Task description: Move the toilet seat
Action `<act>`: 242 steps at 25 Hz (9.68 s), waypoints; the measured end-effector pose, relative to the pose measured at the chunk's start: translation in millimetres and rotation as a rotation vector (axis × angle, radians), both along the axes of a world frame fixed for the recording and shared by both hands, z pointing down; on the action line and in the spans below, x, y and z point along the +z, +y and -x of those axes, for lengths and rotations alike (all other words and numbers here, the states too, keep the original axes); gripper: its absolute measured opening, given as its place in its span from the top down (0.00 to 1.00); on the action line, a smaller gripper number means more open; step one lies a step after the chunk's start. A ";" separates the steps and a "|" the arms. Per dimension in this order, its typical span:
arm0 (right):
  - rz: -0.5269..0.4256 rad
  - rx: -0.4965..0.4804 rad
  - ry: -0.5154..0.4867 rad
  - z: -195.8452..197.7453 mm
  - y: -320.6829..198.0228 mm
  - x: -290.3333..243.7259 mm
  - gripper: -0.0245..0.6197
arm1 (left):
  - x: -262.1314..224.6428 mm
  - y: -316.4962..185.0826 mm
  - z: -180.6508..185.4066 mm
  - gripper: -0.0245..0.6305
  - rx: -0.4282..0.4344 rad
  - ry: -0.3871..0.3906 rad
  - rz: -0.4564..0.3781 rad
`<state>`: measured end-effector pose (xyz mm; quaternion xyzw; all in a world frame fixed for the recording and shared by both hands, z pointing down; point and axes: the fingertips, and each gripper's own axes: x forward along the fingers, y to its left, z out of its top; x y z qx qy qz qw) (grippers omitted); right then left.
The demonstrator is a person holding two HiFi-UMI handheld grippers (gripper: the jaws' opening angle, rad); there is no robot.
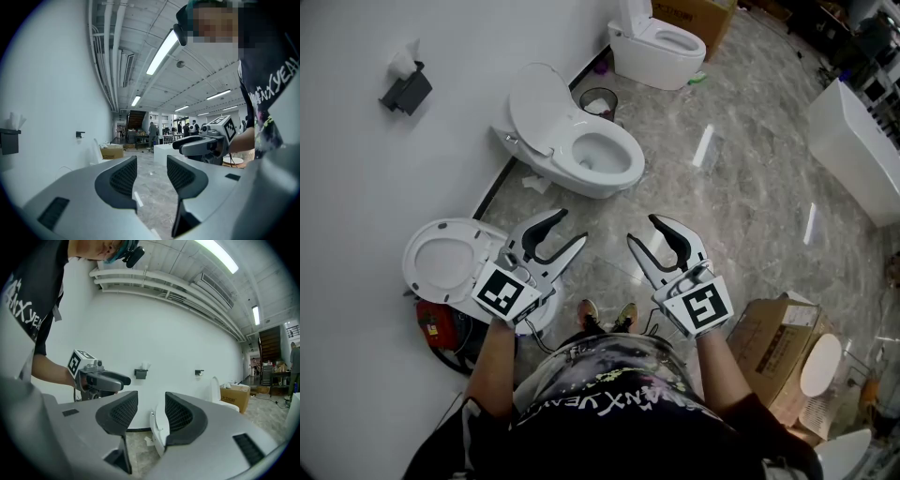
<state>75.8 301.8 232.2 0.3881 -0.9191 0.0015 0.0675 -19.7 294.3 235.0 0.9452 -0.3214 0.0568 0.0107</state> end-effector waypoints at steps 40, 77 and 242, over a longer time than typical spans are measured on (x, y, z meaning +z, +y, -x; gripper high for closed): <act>-0.032 -0.019 -0.004 -82.9 23.8 11.7 0.66 | 7.8 26.5 -66.6 0.63 -0.051 -0.045 -0.026; 0.073 0.037 0.061 -12.2 -226.9 54.9 0.65 | 66.1 -233.2 10.8 0.63 -0.026 0.006 0.083; 1.142 0.315 -0.624 -39.3 -405.2 523.4 0.79 | 547.1 -377.4 -24.9 0.74 -0.609 1.222 1.130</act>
